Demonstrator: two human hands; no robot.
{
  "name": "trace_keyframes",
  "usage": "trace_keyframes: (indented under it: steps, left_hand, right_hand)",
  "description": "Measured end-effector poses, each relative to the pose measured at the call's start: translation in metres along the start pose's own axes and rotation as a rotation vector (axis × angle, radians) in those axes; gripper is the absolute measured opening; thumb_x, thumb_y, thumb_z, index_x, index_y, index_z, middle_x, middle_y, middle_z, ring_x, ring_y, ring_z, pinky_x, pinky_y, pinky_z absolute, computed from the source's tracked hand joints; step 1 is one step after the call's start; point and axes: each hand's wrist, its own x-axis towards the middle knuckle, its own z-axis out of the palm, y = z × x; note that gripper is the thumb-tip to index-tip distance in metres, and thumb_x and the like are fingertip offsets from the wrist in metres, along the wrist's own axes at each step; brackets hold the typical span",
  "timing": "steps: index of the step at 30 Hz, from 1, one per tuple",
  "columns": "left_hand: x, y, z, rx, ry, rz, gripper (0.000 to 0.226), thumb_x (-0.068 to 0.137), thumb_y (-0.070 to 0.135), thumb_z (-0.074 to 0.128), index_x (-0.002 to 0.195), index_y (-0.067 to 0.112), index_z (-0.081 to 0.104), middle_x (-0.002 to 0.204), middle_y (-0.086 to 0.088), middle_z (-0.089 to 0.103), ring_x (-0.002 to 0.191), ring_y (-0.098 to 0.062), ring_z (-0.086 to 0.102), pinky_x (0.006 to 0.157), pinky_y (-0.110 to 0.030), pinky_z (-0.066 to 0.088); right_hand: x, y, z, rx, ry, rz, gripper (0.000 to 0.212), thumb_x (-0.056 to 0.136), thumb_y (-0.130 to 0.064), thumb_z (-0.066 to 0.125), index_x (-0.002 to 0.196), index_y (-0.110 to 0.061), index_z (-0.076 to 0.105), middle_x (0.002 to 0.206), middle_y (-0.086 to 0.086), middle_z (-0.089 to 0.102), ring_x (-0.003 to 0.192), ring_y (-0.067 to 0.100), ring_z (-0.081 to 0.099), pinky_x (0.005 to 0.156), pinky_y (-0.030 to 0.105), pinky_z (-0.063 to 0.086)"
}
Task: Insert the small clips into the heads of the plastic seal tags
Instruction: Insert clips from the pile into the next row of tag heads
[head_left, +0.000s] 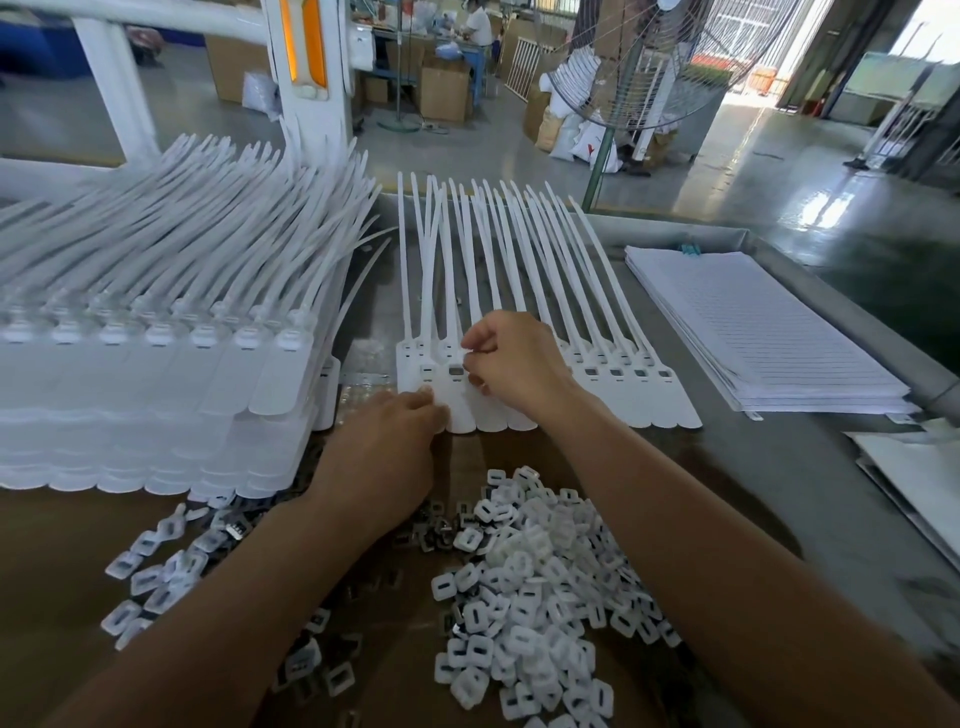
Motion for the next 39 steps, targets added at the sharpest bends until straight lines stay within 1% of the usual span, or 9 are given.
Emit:
trace_keyframes:
  steps: [4, 11, 19, 24, 29, 31, 33, 35, 39]
  left_hand:
    - [0.0, -0.001, 0.0, -0.006, -0.016, 0.002, 0.039, 0.089, 0.009, 0.04, 0.121, 0.019, 0.058, 0.131, -0.003, 0.053, 0.116, -0.022, 0.047, 0.096, -0.032, 0.038]
    - [0.0, 0.0, -0.001, -0.007, -0.005, -0.005, 0.037, 0.088, 0.01, 0.039, 0.117, 0.016, 0.061, 0.125, -0.004, 0.057, 0.112, -0.023, 0.049, 0.091, -0.03, 0.039]
    - [-0.001, -0.001, 0.0, -0.012, 0.003, -0.002, 0.036, 0.089, 0.009, 0.04, 0.117, 0.017, 0.061, 0.124, -0.004, 0.057, 0.112, -0.022, 0.049, 0.091, -0.03, 0.04]
    - [-0.001, -0.001, -0.001, -0.023, -0.002, -0.018, 0.033, 0.091, 0.012, 0.041, 0.118, 0.018, 0.06, 0.124, -0.003, 0.056, 0.113, -0.02, 0.048, 0.091, -0.031, 0.04]
    - [-0.001, 0.0, 0.0, -0.015, -0.009, -0.015, 0.035, 0.09, 0.011, 0.041, 0.12, 0.018, 0.059, 0.126, -0.003, 0.056, 0.115, -0.021, 0.048, 0.094, -0.031, 0.039]
    - [-0.001, 0.0, 0.0, -0.017, -0.01, -0.015, 0.034, 0.089, 0.01, 0.042, 0.118, 0.016, 0.061, 0.124, -0.004, 0.057, 0.113, -0.022, 0.049, 0.093, -0.032, 0.04]
    - [-0.001, 0.0, -0.001, -0.022, -0.008, -0.019, 0.034, 0.088, 0.008, 0.043, 0.116, 0.015, 0.062, 0.122, -0.006, 0.058, 0.111, -0.024, 0.05, 0.091, -0.034, 0.041]
    - [-0.002, 0.0, -0.001, -0.018, -0.011, -0.023, 0.034, 0.088, 0.009, 0.043, 0.115, 0.015, 0.062, 0.122, -0.006, 0.058, 0.111, -0.025, 0.051, 0.09, -0.034, 0.042]
    - [-0.001, 0.001, -0.001, -0.01, -0.029, -0.034, 0.036, 0.089, 0.01, 0.04, 0.119, 0.018, 0.059, 0.127, -0.003, 0.055, 0.115, -0.022, 0.047, 0.093, -0.033, 0.04]
  right_hand:
    - [0.005, 0.002, 0.004, -0.019, -0.019, -0.014, 0.013, 0.086, -0.01, 0.06, 0.094, -0.011, 0.07, 0.1, 0.003, 0.069, 0.086, 0.011, 0.061, 0.071, 0.019, 0.044]
    - [0.012, 0.007, 0.012, -0.054, -0.063, 0.017, 0.013, 0.087, -0.015, 0.06, 0.09, -0.013, 0.072, 0.105, -0.002, 0.068, 0.08, 0.005, 0.05, 0.055, 0.013, 0.033]
    - [0.014, 0.005, 0.016, -0.132, -0.042, 0.013, 0.014, 0.086, -0.013, 0.059, 0.089, -0.016, 0.072, 0.105, -0.003, 0.067, 0.094, 0.013, 0.059, 0.058, 0.02, 0.035]
    - [0.019, 0.002, 0.015, -0.12, -0.052, 0.044, 0.014, 0.083, -0.01, 0.061, 0.085, -0.022, 0.068, 0.1, -0.008, 0.064, 0.086, 0.008, 0.052, 0.054, 0.019, 0.032]
    - [0.026, 0.001, 0.014, -0.13, -0.058, 0.107, 0.013, 0.078, -0.008, 0.066, 0.072, -0.019, 0.062, 0.075, -0.017, 0.053, 0.073, 0.009, 0.05, 0.054, 0.022, 0.038]
    - [0.029, 0.0, 0.014, -0.147, -0.061, 0.125, 0.006, 0.078, -0.007, 0.065, 0.081, -0.012, 0.068, 0.081, -0.008, 0.06, 0.069, 0.009, 0.054, 0.06, 0.024, 0.044]
    - [0.028, -0.001, 0.014, -0.142, -0.065, 0.134, 0.007, 0.078, -0.009, 0.066, 0.083, -0.014, 0.068, 0.084, -0.008, 0.062, 0.066, 0.006, 0.052, 0.058, 0.022, 0.043]
    - [0.026, 0.0, 0.014, -0.136, -0.069, 0.12, 0.008, 0.08, -0.012, 0.067, 0.08, -0.02, 0.068, 0.08, -0.014, 0.06, 0.067, 0.006, 0.049, 0.05, 0.02, 0.035]
    - [0.02, 0.005, 0.013, -0.133, -0.044, 0.065, 0.008, 0.081, -0.016, 0.067, 0.087, -0.021, 0.067, 0.099, -0.007, 0.064, 0.074, 0.005, 0.047, 0.052, 0.019, 0.029]
